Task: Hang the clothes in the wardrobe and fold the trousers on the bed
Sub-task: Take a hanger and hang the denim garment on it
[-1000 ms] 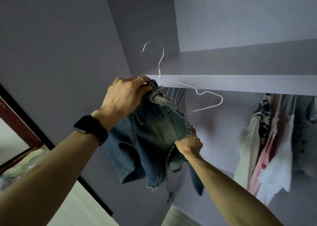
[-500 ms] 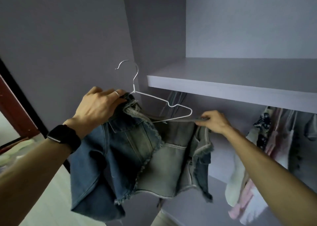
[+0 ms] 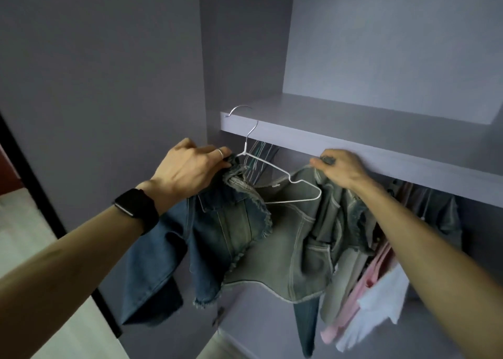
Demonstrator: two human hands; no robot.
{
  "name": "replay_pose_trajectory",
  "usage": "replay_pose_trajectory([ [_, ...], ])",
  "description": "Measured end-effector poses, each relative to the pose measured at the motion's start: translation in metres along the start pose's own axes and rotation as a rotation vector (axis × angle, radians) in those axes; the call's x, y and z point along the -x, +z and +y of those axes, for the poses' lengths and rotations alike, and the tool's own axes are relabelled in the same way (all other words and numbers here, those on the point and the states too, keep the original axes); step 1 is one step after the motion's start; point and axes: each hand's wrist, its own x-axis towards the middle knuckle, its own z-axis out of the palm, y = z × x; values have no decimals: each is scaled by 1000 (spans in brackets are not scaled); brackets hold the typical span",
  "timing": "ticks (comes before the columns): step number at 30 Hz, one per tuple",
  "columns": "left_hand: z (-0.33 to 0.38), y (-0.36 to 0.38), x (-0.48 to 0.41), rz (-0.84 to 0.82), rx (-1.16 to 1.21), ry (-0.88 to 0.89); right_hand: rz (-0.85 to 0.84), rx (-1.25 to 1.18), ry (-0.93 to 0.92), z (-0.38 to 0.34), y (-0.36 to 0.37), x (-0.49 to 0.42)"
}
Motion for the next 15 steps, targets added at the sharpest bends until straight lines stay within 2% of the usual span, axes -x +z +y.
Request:
replay_pose_trajectory([
  [3,22,17,-6,-40,-12,-53,33,-10,-84,-23,-4,2],
  [6,41,31,-9,-51,-63,-96,17,112,-140,-37,-7,6],
  [10,37,42,0,-144,-178,-130,130,112,-140,-29,-21,13],
  [12,38,46,2,-191,-99,-200,187,70,-99,-23,-27,17],
  [15,49,47,-9,-211,236,-376,204,-4,-80,-34,-20,22],
])
